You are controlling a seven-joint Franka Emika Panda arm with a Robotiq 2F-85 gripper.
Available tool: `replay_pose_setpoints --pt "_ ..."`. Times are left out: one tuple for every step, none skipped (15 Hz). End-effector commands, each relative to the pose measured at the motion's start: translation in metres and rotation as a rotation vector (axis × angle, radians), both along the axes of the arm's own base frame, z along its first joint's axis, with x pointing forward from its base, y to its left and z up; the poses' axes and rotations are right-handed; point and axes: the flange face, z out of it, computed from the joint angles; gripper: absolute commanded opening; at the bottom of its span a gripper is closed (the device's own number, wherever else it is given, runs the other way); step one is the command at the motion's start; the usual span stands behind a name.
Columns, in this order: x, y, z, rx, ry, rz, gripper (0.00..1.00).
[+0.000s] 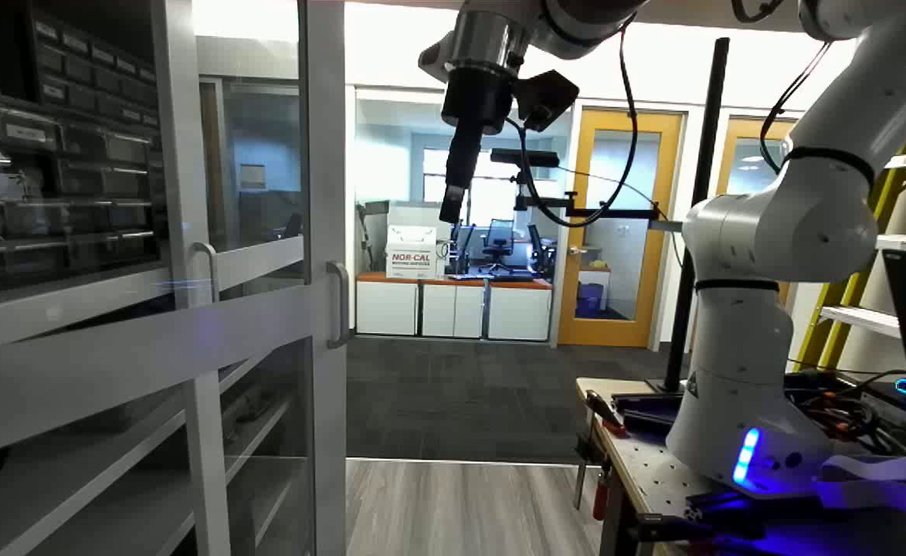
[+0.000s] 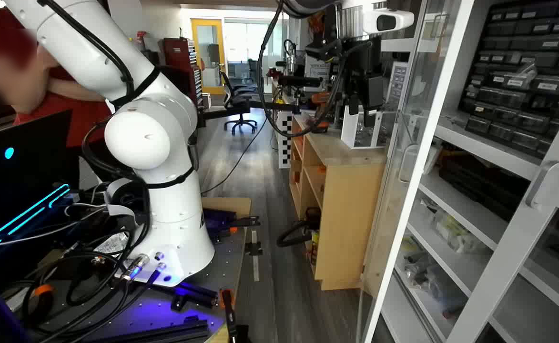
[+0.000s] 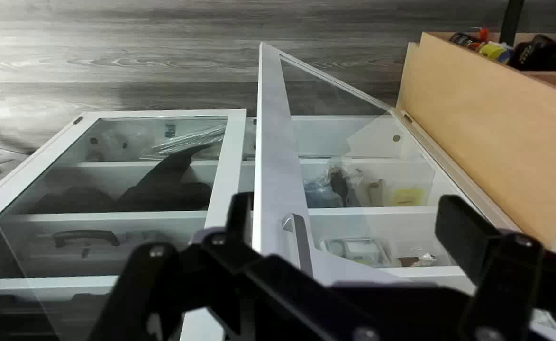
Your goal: Close the left cabinet door
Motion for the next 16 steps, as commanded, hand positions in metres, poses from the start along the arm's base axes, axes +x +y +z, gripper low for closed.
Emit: replay_pose_setpoints --pt "0.0 0.0 0.001 0.0 0.001 0.0 1.0" --pt "0.0 0.0 0.001 0.0 0.001 0.0 1.0" --pt "0.0 0.0 0.001 0.0 0.001 0.0 1.0" --pt "0.0 0.0 0.001 0.0 0.001 0.0 1.0" --pt "0.0 0.0 0.001 0.0 0.001 0.0 1.0" --pt "0.0 0.0 0.001 0.0 0.001 0.0 1.0" --pt "0.0 0.0 0.001 0.0 0.001 0.0 1.0" --pt "0.0 0.0 0.001 0.0 0.001 0.0 1.0" --pt "0.002 0.001 0.0 -0.004 -0.004 -0.017 1.0" --pt "0.003 0.002 0.0 -0.004 -0.006 -0.032 1.0" --pt "0.004 0.002 0.0 -0.007 -0.011 -0.05 1.0" --pt "0.007 0.004 -0.002 -0.001 -0.016 -0.077 1.0" --pt "0.007 0.005 -0.002 -0.001 -0.019 -0.088 1.0" --pt "0.009 0.008 -0.003 -0.001 -0.023 -0.099 1.0" --pt "0.01 0.008 -0.004 0.0 -0.023 -0.108 1.0" --pt "0.011 0.008 -0.005 0.01 -0.02 -0.114 1.0"
